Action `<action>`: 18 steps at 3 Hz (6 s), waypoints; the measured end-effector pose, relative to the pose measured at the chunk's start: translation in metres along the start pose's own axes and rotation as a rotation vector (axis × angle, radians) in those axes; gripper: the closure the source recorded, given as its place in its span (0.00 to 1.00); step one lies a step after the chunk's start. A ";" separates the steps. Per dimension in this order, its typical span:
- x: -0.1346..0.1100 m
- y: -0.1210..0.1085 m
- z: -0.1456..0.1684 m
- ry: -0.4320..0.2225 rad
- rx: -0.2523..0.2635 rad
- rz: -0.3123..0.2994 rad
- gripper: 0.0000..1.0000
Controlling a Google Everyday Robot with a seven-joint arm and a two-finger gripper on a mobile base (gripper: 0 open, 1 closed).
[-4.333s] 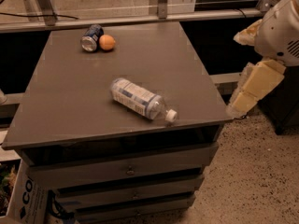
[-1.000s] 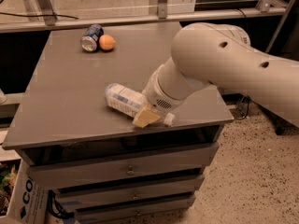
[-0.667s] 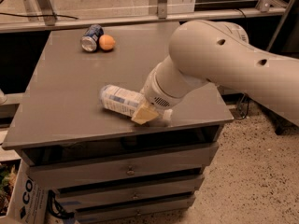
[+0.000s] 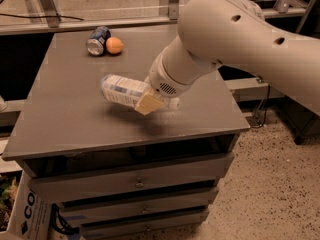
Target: Move blue plastic bottle near pepsi can
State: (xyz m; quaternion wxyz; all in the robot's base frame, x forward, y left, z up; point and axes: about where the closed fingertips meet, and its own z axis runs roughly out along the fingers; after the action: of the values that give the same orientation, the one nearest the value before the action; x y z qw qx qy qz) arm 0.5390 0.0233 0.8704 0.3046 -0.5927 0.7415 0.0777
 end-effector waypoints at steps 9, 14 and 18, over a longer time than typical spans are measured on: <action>-0.066 -0.189 0.120 0.091 0.128 0.042 1.00; -0.048 -0.190 0.144 0.108 0.063 0.102 0.15; -0.065 -0.175 0.122 0.012 0.025 0.095 0.00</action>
Offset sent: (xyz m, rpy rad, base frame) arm 0.0695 0.0077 -0.0031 -0.0074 -0.0384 -0.0320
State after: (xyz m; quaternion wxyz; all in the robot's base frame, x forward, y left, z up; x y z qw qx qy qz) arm 0.7521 0.0862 0.8506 0.3033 -0.5533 0.7717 0.0792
